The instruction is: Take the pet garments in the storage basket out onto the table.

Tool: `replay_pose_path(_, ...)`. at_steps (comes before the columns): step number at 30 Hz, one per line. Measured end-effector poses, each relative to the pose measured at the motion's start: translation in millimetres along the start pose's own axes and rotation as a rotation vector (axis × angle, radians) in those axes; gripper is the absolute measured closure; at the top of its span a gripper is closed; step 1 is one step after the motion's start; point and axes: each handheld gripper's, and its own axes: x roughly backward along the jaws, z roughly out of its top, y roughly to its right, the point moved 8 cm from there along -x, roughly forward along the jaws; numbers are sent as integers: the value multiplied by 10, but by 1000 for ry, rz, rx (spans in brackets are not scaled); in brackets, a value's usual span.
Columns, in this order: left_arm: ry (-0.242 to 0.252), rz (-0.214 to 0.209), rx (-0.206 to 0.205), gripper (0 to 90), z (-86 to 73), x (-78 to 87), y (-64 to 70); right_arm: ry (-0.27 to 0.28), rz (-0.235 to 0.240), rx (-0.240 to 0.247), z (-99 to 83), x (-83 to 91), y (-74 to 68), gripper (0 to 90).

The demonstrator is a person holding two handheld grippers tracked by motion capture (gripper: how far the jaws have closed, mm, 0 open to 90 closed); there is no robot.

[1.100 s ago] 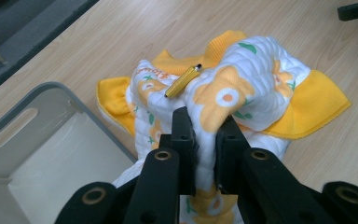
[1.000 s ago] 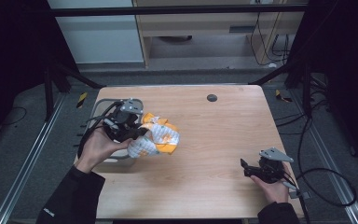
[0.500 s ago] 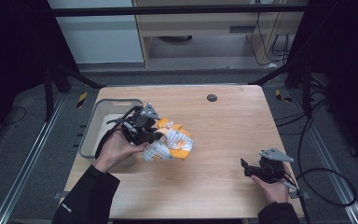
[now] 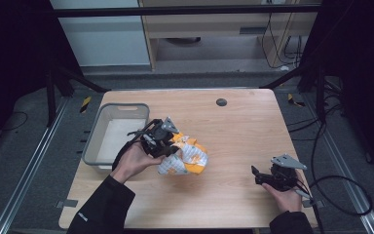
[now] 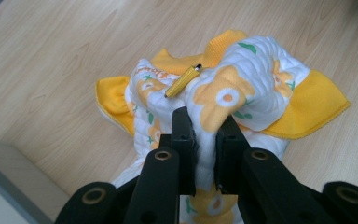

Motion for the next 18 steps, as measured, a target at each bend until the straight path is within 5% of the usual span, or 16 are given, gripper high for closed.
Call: replay_pose_path(18, -24, -29, -27, 811, 5, -322, 122, -7, 4, -2, -6, -4, -6, 119)
